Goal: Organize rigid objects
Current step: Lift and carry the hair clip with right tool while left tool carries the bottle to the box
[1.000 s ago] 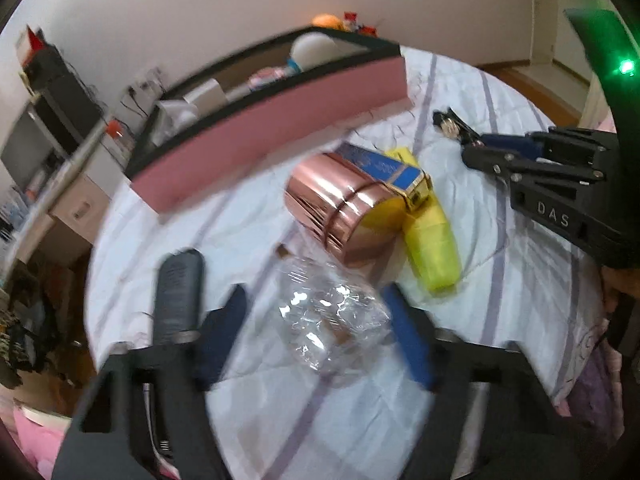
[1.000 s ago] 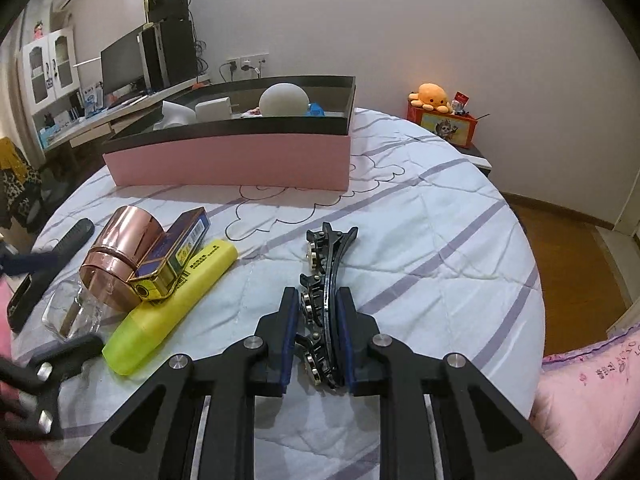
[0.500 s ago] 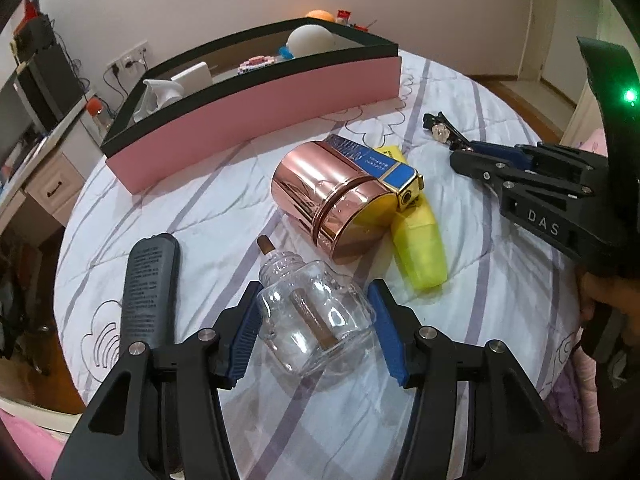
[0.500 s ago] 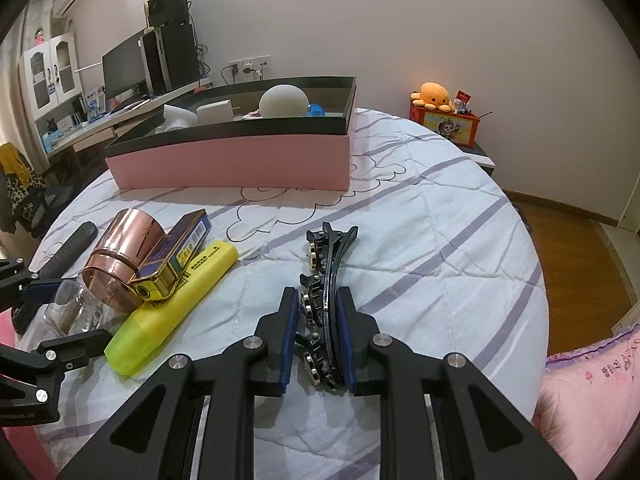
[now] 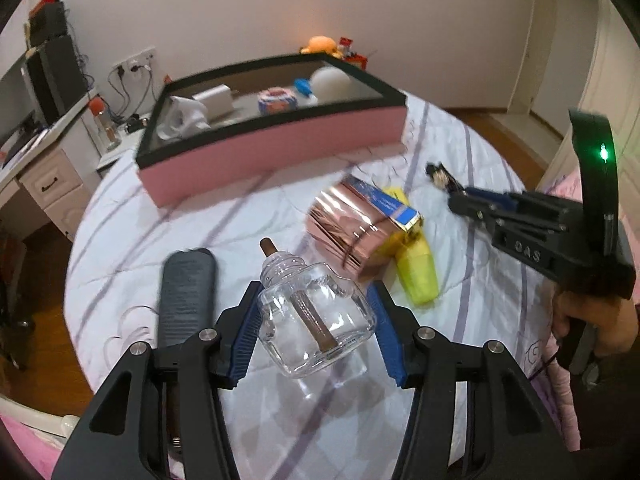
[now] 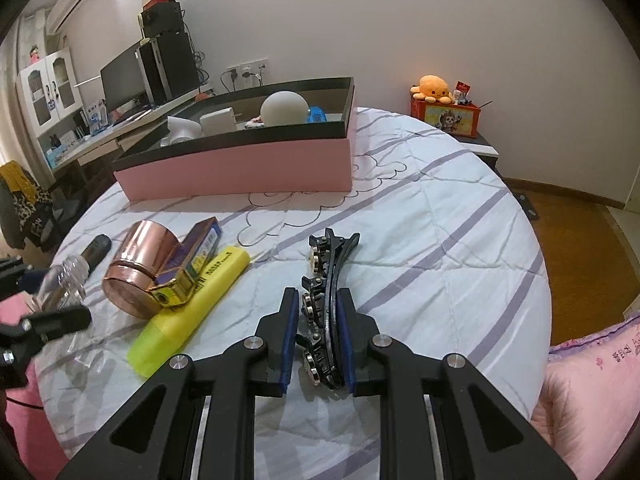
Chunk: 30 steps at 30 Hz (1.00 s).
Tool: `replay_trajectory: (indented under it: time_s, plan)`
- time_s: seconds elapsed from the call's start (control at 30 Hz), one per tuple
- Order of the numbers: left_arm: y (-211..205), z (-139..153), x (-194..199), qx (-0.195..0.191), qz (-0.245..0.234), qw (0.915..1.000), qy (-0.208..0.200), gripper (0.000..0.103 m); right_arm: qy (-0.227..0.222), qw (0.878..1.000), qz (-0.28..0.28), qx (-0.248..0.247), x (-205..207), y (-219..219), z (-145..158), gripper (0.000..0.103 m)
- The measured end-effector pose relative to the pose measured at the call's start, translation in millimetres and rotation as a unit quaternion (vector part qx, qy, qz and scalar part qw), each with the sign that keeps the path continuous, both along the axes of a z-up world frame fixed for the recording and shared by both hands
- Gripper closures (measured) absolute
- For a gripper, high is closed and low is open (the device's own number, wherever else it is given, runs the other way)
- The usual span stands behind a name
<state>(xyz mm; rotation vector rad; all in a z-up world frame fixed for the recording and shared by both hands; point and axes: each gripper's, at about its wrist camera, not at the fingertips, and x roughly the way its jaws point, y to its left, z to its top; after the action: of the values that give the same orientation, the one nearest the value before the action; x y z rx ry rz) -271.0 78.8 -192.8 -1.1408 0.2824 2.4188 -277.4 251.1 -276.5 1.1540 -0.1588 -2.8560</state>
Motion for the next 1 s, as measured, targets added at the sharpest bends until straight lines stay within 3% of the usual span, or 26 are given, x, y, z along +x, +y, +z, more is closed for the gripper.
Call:
replay_trajectory:
  time_s: [0.5,0.73,1.0]
  plan:
    - [-16,37,-37,0.023,0.005,0.9990,0.038,0.050,0.039,0.999,0.022,0.013,2,-10,48,0.084]
    - [-10,75,-77,0.040,-0.015,0.9970,0.065,0.050,0.063,0.997,0.048,0.014,-18,-11,80,0.084]
    - [9,94,-148,0.044,-0.037,0.9971,0.050,0.050,0.080,0.994,0.060,0.042,-67,-11,106,0.084]
